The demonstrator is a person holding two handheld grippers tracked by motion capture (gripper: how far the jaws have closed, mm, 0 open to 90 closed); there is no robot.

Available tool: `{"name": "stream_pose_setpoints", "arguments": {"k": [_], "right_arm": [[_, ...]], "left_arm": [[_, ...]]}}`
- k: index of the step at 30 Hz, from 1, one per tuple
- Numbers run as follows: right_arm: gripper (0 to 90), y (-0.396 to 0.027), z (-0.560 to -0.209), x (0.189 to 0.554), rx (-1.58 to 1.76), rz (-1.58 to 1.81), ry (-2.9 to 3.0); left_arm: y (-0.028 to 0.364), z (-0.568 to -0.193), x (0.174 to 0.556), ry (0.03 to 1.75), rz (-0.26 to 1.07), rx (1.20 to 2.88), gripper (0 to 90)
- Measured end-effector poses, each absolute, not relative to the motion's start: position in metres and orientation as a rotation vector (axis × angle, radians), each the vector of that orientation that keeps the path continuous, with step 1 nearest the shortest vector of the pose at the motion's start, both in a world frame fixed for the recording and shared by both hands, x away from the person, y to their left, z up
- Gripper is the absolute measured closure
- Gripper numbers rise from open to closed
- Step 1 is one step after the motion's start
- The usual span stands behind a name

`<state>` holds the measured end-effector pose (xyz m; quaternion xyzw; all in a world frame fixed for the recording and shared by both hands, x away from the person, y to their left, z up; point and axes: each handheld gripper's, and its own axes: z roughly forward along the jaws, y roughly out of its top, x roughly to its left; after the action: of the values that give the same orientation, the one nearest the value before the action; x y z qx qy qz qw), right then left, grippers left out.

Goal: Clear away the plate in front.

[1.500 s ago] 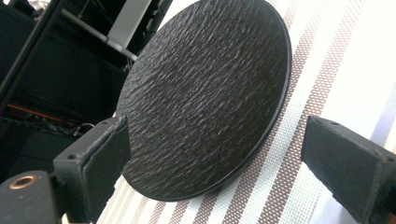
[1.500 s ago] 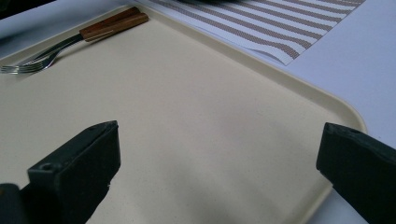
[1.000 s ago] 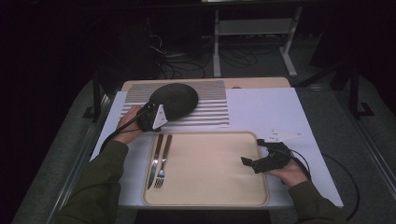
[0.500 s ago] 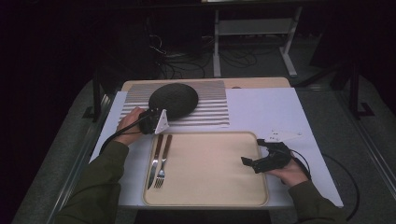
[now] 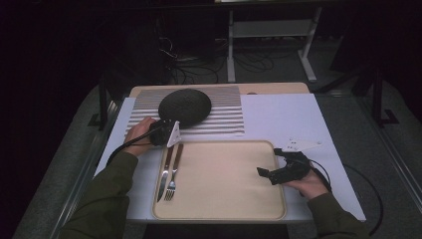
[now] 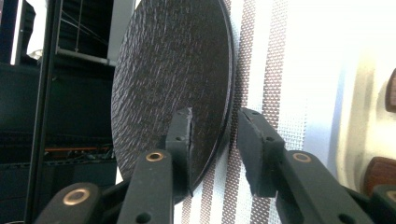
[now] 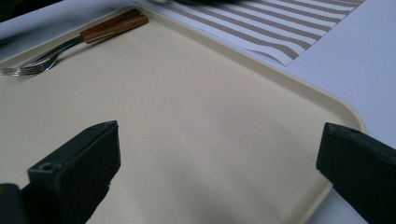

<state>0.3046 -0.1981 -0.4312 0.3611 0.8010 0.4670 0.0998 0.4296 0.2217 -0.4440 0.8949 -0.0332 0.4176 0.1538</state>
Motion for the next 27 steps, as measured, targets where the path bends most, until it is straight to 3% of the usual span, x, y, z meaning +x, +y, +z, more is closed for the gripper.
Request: {"name": "stream_pose_setpoints", "arguments": {"k": [27], "right_arm": [[0.0, -0.198, -0.431, 0.305, 1.072, 1.384, 2.369]], "left_arm": [[0.210, -0.466, 0.441, -0.171, 1.318, 2.584, 78.7]]}}
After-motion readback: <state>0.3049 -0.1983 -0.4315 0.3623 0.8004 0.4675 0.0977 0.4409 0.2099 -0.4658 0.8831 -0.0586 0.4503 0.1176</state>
